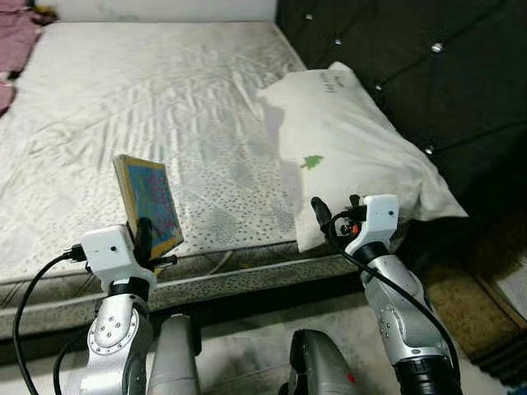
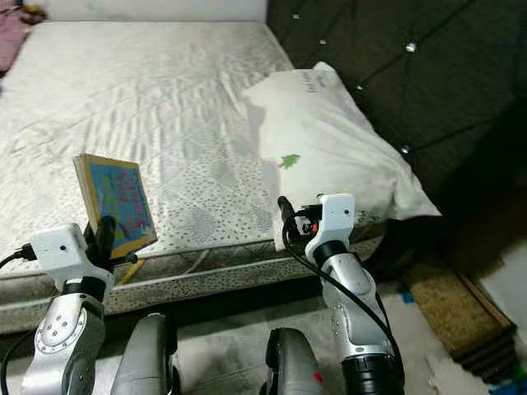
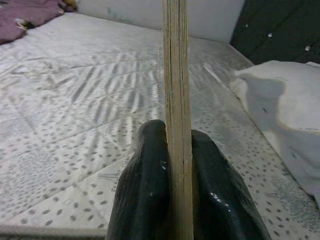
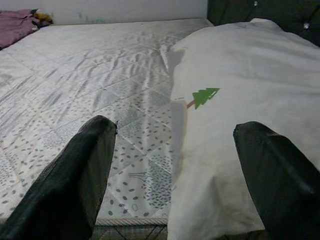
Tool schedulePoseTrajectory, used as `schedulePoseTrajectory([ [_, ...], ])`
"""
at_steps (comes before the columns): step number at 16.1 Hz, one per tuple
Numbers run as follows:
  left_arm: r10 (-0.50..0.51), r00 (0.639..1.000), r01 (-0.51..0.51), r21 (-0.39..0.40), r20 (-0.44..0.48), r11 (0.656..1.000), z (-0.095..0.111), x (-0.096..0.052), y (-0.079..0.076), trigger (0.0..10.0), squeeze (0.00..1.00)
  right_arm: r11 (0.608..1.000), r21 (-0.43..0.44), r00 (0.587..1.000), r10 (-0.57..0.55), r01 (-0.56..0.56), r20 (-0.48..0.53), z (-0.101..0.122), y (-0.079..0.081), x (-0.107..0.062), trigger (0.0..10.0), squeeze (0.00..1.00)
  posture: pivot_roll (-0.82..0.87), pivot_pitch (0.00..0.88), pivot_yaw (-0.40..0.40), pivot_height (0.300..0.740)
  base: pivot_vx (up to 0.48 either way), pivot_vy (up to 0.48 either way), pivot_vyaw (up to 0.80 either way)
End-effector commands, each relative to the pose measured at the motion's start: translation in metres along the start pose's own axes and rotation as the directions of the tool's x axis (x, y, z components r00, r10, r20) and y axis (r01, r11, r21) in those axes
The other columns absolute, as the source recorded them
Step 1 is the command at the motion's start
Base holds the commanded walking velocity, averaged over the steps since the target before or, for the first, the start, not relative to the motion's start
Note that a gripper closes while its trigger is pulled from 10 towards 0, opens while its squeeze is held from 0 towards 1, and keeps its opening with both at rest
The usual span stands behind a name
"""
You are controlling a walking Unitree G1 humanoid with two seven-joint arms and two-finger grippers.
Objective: Clean up the room
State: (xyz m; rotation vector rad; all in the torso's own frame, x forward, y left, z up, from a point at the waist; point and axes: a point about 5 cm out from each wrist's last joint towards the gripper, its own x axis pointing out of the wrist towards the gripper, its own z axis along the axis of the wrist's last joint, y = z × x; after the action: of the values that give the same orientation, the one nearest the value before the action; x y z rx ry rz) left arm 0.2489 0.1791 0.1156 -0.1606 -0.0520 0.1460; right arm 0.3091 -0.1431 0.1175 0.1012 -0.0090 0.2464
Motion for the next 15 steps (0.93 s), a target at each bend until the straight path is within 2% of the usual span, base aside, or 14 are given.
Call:
schedulePoseTrajectory([
  [1, -0.02, 0.998, 0.021, -0.007, 0.061, 1.0, 0.0109, 0.0017, -0.0042, 10.0, 0.0, 1.0, -0.018, 1.0, 0.014, -0.013, 0.014, 0.0035, 0.0007, 0.0016, 10.0, 0.0, -0.03, 0.126, -0.07, 0.609, 0.307, 0.0, 0.0],
  [11, -0.032, 0.998, 0.033, -0.018, 0.06, 0.999, 0.0094, 0.0024, -0.007, 10.0, 0.0, 0.999, -0.028, 1.0, 0.015, -0.015, 0.014, 0.0031, 0.0011, 0.0025, 10.0, 0.0, -0.03, 0.118, -0.069, 0.609, 0.48, 0.0, 0.0],
  [15, -0.027, 0.999, 0.028, -0.026, 0.037, 0.999, 0.0063, 0.004, -0.0107, 10.0, 0.0, 0.999, -0.031, 1.0, 0.014, -0.014, 0.013, 0.0022, 0.0003, 0.002, 10.0, 0.0, -0.03, 0.116, -0.066, 0.609, 0.0, 0.0, 0.0],
])
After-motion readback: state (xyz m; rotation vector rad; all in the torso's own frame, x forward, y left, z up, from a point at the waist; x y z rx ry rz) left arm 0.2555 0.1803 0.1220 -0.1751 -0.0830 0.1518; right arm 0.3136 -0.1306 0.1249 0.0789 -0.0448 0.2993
